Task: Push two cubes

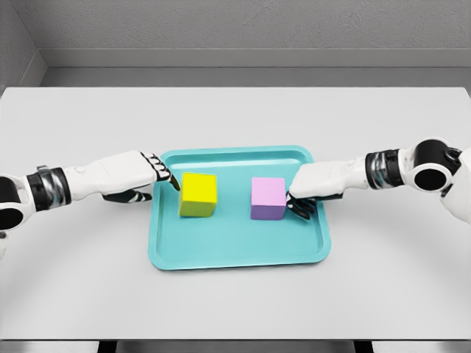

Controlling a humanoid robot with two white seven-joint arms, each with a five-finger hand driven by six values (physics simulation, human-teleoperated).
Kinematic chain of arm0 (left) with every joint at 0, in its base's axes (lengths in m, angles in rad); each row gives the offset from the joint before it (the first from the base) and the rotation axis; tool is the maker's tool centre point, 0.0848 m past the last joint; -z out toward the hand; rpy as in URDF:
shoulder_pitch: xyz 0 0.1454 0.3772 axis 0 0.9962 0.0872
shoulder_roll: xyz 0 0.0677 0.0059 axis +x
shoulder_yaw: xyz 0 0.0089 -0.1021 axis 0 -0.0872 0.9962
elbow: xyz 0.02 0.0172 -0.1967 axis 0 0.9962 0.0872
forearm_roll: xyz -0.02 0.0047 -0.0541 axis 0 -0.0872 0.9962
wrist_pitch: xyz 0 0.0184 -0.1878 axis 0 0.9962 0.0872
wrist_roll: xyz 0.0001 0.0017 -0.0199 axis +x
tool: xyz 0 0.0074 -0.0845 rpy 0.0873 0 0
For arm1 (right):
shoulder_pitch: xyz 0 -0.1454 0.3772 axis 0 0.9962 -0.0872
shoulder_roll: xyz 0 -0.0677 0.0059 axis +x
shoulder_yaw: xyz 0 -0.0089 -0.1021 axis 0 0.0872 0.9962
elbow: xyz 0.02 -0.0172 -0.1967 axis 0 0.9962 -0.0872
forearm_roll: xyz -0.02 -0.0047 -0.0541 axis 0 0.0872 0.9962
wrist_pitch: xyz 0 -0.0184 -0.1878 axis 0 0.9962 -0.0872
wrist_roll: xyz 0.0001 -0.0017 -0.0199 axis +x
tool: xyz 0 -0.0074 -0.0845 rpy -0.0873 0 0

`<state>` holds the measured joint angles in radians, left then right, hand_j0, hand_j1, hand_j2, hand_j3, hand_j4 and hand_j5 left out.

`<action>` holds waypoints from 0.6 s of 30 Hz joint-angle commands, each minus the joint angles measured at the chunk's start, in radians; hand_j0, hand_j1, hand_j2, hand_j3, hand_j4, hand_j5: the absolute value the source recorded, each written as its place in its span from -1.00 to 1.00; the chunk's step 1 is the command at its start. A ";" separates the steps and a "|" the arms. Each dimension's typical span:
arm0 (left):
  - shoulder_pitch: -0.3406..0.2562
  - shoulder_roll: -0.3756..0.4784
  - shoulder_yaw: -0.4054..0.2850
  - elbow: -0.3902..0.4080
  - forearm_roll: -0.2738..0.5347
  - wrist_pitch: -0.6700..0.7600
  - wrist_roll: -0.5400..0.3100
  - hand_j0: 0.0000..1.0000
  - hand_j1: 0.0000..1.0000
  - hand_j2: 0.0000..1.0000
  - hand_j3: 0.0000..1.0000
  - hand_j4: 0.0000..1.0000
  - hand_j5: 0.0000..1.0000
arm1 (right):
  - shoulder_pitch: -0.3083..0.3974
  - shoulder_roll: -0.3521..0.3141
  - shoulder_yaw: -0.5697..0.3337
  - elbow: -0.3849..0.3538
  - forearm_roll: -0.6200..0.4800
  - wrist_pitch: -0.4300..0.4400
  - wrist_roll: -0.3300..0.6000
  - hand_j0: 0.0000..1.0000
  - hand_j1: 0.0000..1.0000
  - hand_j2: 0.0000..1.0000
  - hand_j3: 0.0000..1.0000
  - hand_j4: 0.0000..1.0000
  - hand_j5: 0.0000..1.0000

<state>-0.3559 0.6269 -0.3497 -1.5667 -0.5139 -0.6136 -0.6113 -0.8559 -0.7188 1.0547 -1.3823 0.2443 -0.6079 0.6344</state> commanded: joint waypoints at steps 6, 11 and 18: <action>0.002 0.002 -0.005 -0.001 0.006 0.003 0.000 0.37 0.37 0.37 0.37 0.37 0.37 | 0.000 0.030 -0.004 0.055 0.105 -0.003 -0.024 -0.79 -0.79 -0.79 -0.79 -0.79 -0.79; 0.000 -0.004 -0.005 -0.003 0.003 0.003 0.000 0.36 0.36 0.36 0.36 0.36 0.36 | 0.000 0.042 -0.004 0.054 0.112 -0.003 -0.024 -0.79 -0.79 -0.79 -0.79 -0.79 -0.79; -0.009 -0.016 -0.026 -0.001 0.000 0.003 0.000 0.36 0.36 0.36 0.36 0.36 0.36 | -0.003 0.047 0.008 0.049 0.112 -0.003 -0.024 -0.79 -0.79 -0.79 -0.79 -0.79 -0.79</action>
<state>-0.3666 0.6154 -0.3689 -1.5681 -0.5185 -0.6135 -0.6113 -0.8621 -0.6727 1.0490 -1.3397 0.2799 -0.5941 0.6223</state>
